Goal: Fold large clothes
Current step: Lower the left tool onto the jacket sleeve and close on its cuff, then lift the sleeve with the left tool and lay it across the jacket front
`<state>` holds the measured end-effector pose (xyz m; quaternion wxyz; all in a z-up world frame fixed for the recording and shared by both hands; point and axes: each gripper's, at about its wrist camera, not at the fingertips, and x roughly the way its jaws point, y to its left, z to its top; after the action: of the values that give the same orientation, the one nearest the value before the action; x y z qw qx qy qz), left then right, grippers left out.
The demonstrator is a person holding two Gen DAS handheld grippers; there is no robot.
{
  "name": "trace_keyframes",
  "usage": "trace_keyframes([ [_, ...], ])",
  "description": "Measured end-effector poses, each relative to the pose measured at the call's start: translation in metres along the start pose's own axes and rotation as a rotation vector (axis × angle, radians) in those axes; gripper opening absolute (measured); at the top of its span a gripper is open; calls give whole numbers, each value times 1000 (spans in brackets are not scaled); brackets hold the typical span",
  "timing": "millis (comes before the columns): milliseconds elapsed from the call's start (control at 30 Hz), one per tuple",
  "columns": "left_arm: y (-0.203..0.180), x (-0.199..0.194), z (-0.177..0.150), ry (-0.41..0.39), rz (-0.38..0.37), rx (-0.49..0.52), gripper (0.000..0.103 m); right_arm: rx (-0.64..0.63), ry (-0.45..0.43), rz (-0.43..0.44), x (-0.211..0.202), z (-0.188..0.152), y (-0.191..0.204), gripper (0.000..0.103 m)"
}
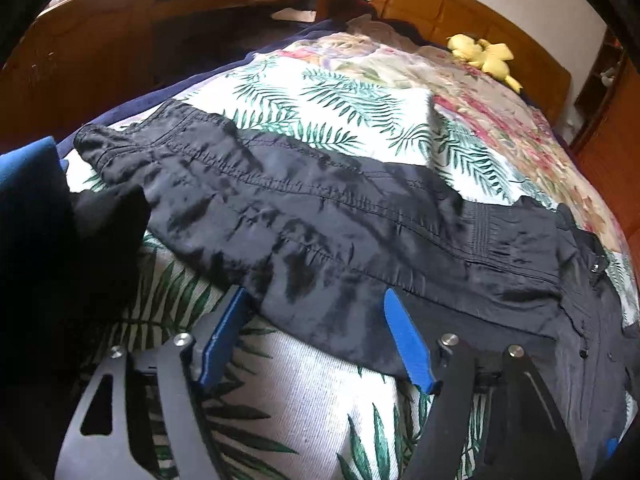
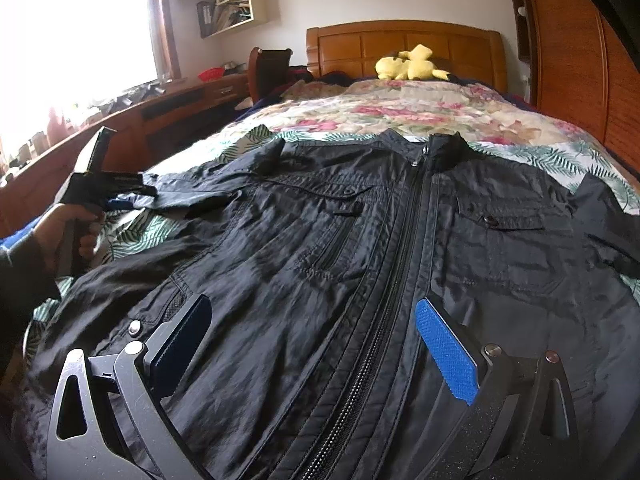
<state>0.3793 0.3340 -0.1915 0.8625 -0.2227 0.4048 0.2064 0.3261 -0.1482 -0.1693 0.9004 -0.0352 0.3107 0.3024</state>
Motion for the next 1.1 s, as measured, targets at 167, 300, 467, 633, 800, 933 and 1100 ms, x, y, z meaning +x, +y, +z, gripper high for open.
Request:
trace_keyframes([
  [167, -2, -3, -6, 7, -8, -10, 69, 10, -5, 7, -1, -1, 0, 103],
  [300, -1, 3, -3, 12, -28, -28, 35, 7, -11, 5, -2, -1, 0, 103],
  [467, -5, 11, 3, 20, 0, -21, 2, 16, -14, 10, -3, -1, -2, 103],
  [633, -32, -13, 9, -46, 20, 70, 0, 26, -15, 19, -3, -1, -4, 103],
  [800, -75, -57, 16, -122, -14, 160, 0, 35, -31, 32, -9, 0, -6, 103],
  [933, -118, -97, 10, -157, -73, 244, 0, 36, -43, 45, -20, 0, -6, 103],
  [1100, -164, -136, -18, -175, -134, 356, 0, 11, -68, 10, -40, 4, -12, 103],
])
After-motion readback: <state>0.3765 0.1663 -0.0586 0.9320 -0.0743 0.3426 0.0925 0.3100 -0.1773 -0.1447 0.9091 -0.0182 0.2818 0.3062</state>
